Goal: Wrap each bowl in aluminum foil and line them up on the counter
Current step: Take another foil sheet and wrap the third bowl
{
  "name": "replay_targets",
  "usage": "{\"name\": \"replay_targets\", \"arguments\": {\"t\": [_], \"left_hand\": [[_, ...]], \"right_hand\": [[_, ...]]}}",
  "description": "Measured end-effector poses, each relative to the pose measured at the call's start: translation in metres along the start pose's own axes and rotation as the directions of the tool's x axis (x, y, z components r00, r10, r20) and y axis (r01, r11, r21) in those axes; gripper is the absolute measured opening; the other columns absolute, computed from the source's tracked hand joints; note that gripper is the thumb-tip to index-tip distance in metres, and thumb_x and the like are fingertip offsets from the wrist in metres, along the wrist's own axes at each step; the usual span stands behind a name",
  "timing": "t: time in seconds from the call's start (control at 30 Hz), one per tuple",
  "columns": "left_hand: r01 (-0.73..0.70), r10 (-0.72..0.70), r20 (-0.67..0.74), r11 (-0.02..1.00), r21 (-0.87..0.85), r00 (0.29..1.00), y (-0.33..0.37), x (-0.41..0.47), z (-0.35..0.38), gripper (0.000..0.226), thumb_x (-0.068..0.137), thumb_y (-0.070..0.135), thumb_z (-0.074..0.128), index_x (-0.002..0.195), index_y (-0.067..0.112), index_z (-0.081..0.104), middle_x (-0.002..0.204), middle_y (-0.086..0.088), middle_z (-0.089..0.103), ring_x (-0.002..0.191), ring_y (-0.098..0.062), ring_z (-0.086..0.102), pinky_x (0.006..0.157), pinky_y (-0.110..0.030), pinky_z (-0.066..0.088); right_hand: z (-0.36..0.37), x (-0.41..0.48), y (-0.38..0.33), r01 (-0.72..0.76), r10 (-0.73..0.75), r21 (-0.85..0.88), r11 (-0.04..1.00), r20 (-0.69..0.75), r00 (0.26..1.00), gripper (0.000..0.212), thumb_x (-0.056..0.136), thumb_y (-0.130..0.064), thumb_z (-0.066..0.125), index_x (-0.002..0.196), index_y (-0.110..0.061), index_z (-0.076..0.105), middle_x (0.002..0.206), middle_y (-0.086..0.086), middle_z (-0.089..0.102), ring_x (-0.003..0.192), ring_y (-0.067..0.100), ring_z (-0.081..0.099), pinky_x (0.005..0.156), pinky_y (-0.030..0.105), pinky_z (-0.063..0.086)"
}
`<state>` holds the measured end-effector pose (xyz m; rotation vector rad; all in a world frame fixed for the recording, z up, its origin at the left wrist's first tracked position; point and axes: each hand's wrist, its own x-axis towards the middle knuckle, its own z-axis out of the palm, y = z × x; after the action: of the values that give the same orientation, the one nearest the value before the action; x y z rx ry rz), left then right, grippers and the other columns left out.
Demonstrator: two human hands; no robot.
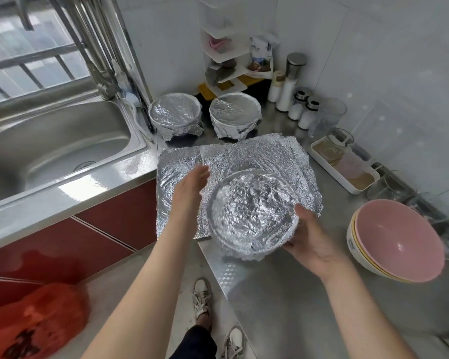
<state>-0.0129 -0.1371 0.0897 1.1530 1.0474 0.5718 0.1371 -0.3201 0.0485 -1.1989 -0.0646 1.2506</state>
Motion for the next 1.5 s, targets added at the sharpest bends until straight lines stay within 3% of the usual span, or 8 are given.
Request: {"name": "replay_targets", "arguments": {"t": [0.3,0.43,0.6,0.7,0.93,1.13,1.27,1.5], "left_hand": [[0.08,-0.078,0.017,0.966,-0.245,0.997,-0.041,-0.009,0.011,0.05,0.106,0.041,0.033,0.153,0.028,0.025,0.153,0.015,0.034,0.139,-0.003,0.03,0.114,-0.035,0.02],[0.195,-0.205,0.021,0.887,-0.42,0.978,-0.034,0.003,0.018,0.068,0.094,0.064,0.04,0.145,0.02,0.042,0.142,-0.003,0.054,0.13,-0.019,0.05,0.113,-0.045,0.034],[0.244,-0.308,-0.063,0.848,-0.471,0.949,-0.028,0.011,0.02,0.052,0.101,0.049,0.04,0.136,0.012,0.049,0.12,-0.01,0.068,0.103,-0.025,0.068,0.092,-0.042,0.053],[0.26,-0.317,-0.041,0.837,-0.482,0.947,-0.023,0.018,0.019,0.054,0.101,0.05,0.039,0.137,0.011,0.05,0.12,-0.01,0.068,0.104,-0.024,0.068,0.093,-0.041,0.052],[0.238,-0.293,-0.015,0.803,-0.546,0.956,-0.024,0.028,0.021,0.049,0.095,0.062,0.04,0.129,0.031,0.056,0.128,0.001,0.063,0.118,-0.023,0.058,0.1,-0.056,0.045],[0.278,-0.449,-0.136,0.734,-0.62,0.883,-0.014,0.042,0.038,0.046,0.099,0.05,0.045,0.127,0.015,0.056,0.125,-0.002,0.061,0.115,-0.031,0.06,0.1,-0.049,0.047],[0.284,-0.469,-0.27,0.807,-0.518,0.841,-0.015,0.063,0.041,0.035,0.1,0.044,0.047,0.09,0.013,0.058,0.068,-0.004,0.049,0.058,-0.018,0.05,0.061,-0.031,0.043],[0.221,-0.333,-0.36,0.922,-0.316,0.872,-0.011,0.086,0.04,0.04,0.103,0.04,0.041,0.075,0.013,0.048,0.044,0.004,0.041,0.03,-0.007,0.039,0.037,-0.021,0.035]], "right_hand": [[0.021,0.018,0.007,0.105,-0.108,0.15,0.983,0.012,0.994,0.094,0.03,-0.043,0.095,0.112,-0.02,0.057,0.105,0.005,0.062,0.098,0.022,0.057,0.101,0.038,0.039],[0.031,0.024,0.012,0.111,-0.116,0.163,0.98,0.025,0.993,0.1,0.029,-0.038,0.097,0.118,-0.022,0.052,0.102,0.002,0.065,0.096,0.021,0.058,0.1,0.036,0.037],[0.041,0.032,0.014,0.144,-0.15,0.117,0.983,0.044,0.988,0.091,0.031,-0.038,0.096,0.11,-0.023,0.054,0.097,-0.004,0.068,0.097,0.018,0.059,0.098,0.032,0.038],[0.044,0.036,0.012,0.164,-0.172,0.113,0.98,0.056,0.984,0.112,0.038,-0.036,0.095,0.136,-0.02,0.044,0.112,0.0,0.066,0.11,0.022,0.057,0.107,0.035,0.033],[0.055,0.059,0.009,0.241,-0.245,0.153,0.958,0.004,0.97,0.11,0.04,-0.026,0.096,0.136,-0.032,0.044,0.117,-0.002,0.066,0.116,0.018,0.058,0.098,0.028,0.042],[0.07,0.069,0.011,0.297,-0.3,0.118,0.948,0.006,0.954,0.11,0.045,-0.019,0.095,0.14,-0.028,0.04,0.126,0.007,0.06,0.121,0.022,0.056,0.089,0.026,0.051],[0.076,0.075,0.008,0.318,-0.321,0.061,0.946,0.031,0.947,0.106,0.046,-0.022,0.096,0.138,-0.026,0.042,0.132,0.006,0.058,0.123,0.019,0.055,0.088,0.023,0.05],[0.069,0.091,0.011,0.329,-0.325,-0.06,0.942,0.069,0.943,0.086,0.068,0.007,0.077,0.137,-0.032,0.042,0.139,0.0,0.052,0.129,0.017,0.049,0.105,0.038,0.042]]}}
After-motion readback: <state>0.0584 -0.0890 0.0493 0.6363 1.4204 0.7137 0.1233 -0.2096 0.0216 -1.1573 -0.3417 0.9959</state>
